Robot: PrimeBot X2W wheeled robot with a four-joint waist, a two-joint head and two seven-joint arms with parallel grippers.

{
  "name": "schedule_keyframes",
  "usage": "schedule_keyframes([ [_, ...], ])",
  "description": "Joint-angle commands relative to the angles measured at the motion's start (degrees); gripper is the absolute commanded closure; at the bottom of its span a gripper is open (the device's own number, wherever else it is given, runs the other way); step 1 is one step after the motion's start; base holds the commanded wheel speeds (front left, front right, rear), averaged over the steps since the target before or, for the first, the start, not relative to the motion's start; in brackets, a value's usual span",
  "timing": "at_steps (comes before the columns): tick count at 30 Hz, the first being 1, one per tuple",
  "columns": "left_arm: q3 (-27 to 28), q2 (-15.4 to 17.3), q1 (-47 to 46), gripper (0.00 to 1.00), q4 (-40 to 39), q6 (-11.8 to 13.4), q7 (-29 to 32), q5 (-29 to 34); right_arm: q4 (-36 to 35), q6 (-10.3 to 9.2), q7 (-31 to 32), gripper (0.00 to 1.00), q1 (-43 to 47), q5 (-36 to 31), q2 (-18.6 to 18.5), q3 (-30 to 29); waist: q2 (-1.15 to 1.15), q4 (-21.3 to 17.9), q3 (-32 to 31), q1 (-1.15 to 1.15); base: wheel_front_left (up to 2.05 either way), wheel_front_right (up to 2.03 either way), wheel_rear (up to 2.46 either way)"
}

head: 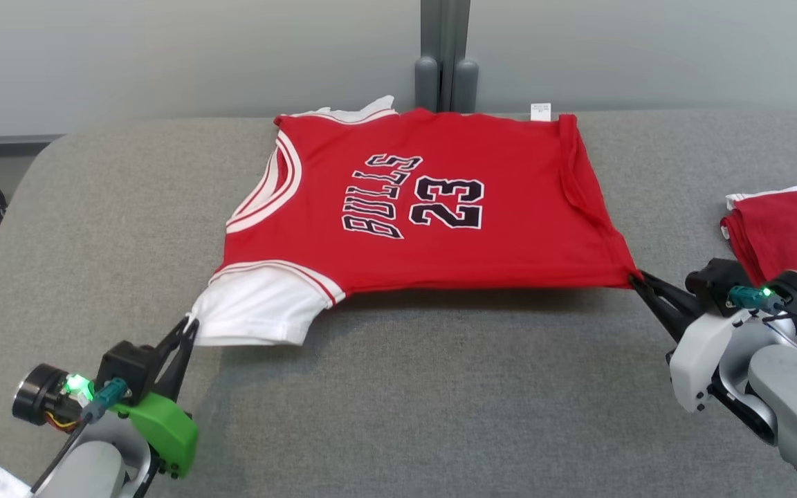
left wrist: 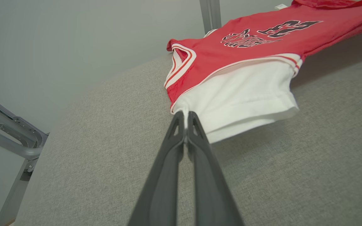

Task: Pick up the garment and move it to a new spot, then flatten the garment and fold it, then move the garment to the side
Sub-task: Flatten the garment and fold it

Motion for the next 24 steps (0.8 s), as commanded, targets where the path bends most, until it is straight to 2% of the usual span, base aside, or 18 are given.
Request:
schedule_keyframes([
  [1, -0.48, 0.97, 1.94, 1.0, -0.68, 0.08, -0.16, -0.81, -0.19, -0.08, -0.14, 1.0, 1.52, 0.99, -0.58, 0.67, 0.0, 0.77, -2.68, 0.0, 0.0, 0.0, 0.0],
  [11, -3.77, 5.66, 9.72, 1.0, -7.51, 0.07, -0.15, -4.36, -2.52, -0.09, 0.51, 1.0, 4.5, 10.64, -5.34, 10.61, 0.0, 1.1, -5.72, 0.0, 0.0, 0.0, 0.0],
  [18, -6.9, 10.55, 15.02, 1.0, -13.6, 0.07, 0.76, -3.6, -8.64, -0.09, 3.21, 1.0, 6.13, 18.4, -10.27, 17.2, 0.0, 0.87, -6.92, 0.0, 0.0, 0.0, 0.0],
  [24, -8.03, 13.34, 16.93, 1.0, -19.03, 0.39, 3.3, -3.67, -15.04, -0.08, 5.94, 1.0, 5.57, 22.34, -14.45, 19.58, 0.0, 0.39, -6.93, 0.0, 0.0, 0.0, 0.0],
])
